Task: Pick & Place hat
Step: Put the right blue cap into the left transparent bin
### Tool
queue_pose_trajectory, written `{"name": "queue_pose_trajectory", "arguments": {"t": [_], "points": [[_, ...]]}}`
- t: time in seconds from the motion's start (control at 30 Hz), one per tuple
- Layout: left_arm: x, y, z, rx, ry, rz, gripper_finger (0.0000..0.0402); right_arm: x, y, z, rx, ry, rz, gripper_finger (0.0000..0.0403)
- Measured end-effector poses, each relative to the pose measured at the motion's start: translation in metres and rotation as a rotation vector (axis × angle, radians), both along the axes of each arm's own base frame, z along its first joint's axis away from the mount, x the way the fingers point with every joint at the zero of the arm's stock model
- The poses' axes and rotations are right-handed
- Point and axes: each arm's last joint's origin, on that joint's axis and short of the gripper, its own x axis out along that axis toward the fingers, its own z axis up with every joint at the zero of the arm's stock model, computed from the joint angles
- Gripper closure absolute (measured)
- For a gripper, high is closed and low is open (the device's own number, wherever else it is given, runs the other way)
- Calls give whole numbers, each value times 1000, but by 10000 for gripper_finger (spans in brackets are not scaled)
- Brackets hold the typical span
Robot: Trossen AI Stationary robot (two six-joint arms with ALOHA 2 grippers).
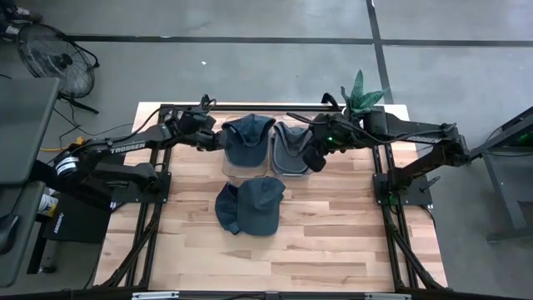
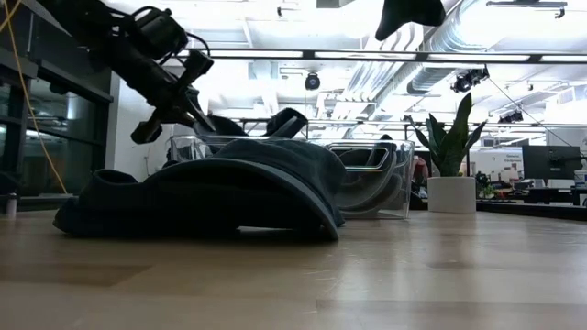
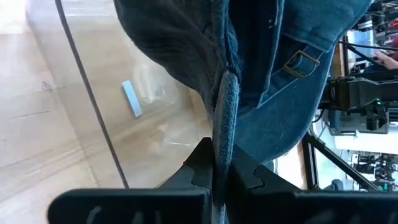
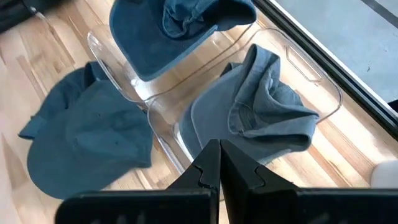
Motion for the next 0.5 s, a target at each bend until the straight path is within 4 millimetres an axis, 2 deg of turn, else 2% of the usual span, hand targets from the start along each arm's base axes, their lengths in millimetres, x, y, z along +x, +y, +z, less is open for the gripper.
{"name": "queue_pose_trajectory", "arguments": {"t": [0.23,0.5], "points": [[-2,-1,-1,-16,74,-17,390,-1,0,-1,-8,16,14,403],[0,-2,1,7,49,-81,387,-1,0,-1,-23,23,34,403]]}}
